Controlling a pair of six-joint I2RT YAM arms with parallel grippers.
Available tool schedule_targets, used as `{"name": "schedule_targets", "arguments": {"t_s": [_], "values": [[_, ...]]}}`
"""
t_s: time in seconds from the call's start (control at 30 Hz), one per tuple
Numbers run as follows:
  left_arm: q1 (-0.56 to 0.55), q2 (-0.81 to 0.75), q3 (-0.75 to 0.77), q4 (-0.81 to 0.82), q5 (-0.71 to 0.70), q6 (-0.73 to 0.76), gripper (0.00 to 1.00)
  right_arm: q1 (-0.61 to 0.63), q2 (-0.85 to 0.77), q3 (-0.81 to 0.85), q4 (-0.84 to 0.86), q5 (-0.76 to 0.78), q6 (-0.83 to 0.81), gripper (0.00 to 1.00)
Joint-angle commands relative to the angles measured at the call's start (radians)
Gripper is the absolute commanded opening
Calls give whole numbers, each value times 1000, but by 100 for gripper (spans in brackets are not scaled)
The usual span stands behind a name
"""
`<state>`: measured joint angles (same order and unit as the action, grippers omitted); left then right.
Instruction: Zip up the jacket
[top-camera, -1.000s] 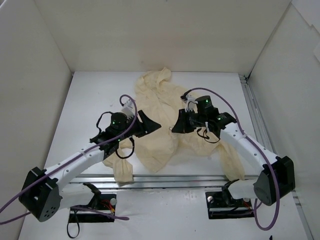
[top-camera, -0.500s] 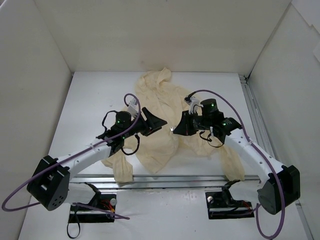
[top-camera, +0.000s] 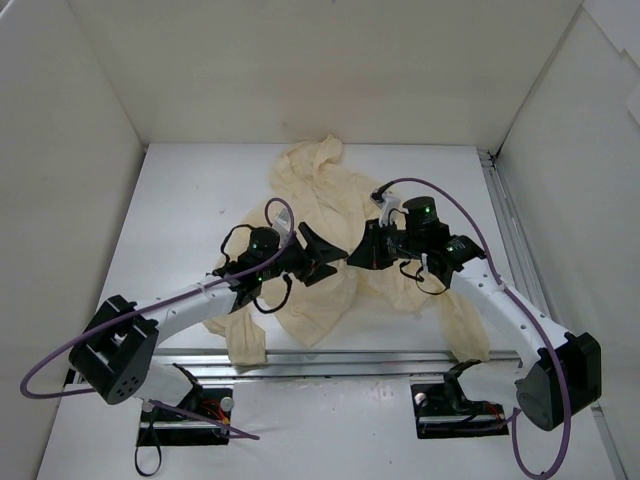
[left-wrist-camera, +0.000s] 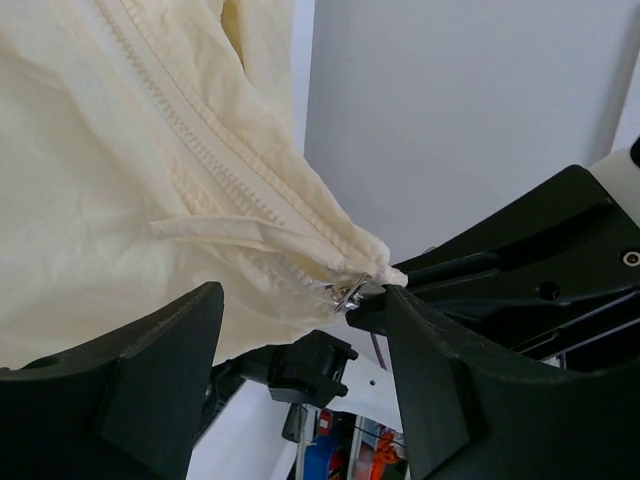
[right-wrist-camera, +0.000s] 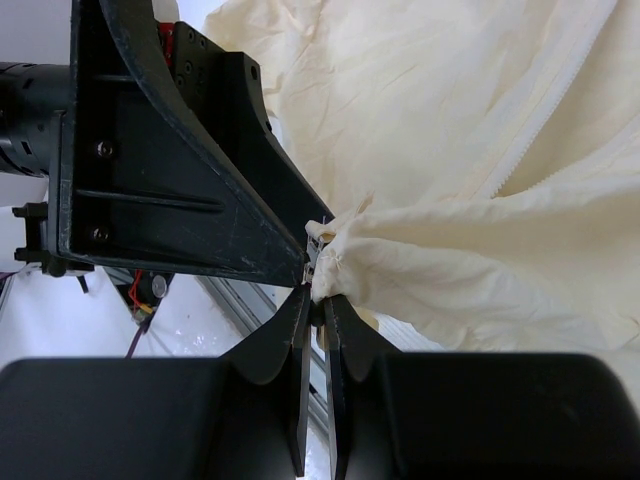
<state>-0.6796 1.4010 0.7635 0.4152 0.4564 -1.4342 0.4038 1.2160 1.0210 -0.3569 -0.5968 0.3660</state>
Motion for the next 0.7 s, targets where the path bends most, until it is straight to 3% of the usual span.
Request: {"name": "schedule_targets", "arguments": {"t_s": [0.0,0.67], "values": [[-9,0,76,69,18,-71,61,-8,-30,14,70,-28,1,0],[-9,56,134,22,-71,-173,59,-11,-58,-6,73,-34,-1,0]]}}
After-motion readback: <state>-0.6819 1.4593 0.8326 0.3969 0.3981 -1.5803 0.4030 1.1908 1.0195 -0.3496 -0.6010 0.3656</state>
